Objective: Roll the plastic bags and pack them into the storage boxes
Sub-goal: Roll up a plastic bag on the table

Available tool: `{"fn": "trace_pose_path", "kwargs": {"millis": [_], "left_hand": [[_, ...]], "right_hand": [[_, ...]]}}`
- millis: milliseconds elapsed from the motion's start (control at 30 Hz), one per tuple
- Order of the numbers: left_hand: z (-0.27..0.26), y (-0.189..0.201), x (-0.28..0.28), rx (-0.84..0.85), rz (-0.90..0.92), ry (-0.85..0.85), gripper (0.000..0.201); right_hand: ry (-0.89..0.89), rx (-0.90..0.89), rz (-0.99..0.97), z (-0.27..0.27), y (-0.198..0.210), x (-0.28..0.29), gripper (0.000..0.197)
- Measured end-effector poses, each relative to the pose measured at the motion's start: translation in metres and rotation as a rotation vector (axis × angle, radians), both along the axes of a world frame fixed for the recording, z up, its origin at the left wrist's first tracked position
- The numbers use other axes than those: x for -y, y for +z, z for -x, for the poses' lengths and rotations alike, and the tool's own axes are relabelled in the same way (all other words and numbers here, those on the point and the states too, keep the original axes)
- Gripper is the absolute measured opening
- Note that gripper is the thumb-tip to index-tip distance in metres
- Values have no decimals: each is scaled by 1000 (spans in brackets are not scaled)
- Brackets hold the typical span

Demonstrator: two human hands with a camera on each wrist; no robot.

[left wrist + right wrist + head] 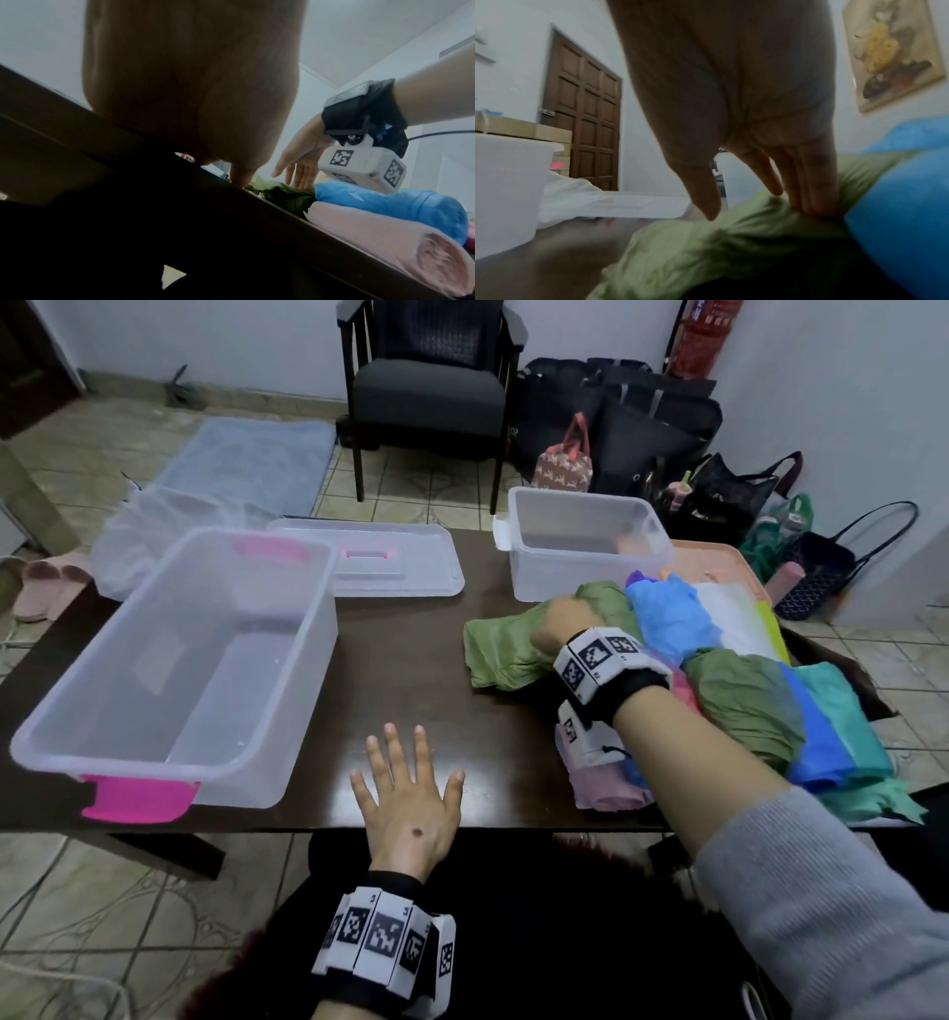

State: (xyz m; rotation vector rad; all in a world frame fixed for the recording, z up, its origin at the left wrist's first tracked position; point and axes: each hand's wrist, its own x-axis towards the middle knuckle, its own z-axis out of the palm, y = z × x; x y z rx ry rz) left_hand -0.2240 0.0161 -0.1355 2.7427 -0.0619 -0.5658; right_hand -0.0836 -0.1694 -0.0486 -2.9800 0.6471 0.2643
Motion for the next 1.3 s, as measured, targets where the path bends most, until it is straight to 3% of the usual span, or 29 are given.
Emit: {"fn": "trace_pose_path", "kwargs": {"millis": [100, 233, 367, 733, 800, 867, 1000, 1133, 1200, 1300], "left_hand": [[-1, 1, -1, 0, -3, -3, 68], [-1, 1, -3, -13, -3, -6, 68], [-2, 3, -3, -22, 1, -9, 68], [-2, 5, -3, -40, 10, -9, 68], [-2, 5, -3, -39, 11, -7, 68], [-1, 5, -3, -36, 7, -6, 68], [-2, 4, -3, -32, 0, 0, 68], [-2, 4, -2, -37, -9, 0, 68], [-2, 4, -3, -37, -12, 0, 68], [-2, 4, -2, -29, -8, 1, 68]], "right_hand": [[-160, -34, 55, -10, -18, -10, 34], [-198, -35, 26, -23, -33, -19, 25], [-299, -53, 61, -33, -41, -6, 34], [-270, -6, 25, -31, -44, -15, 29], [-228, 28, -3, -26, -47, -11, 34], [-94, 34, -171, -16, -41, -12, 45], [90, -51, -187, -8, 2, -20, 37], [228, -95, 151, 11, 33, -2, 25], [326, -126, 300, 31, 36, 11, 29], [360, -205, 355, 42, 40, 19, 31]]}}
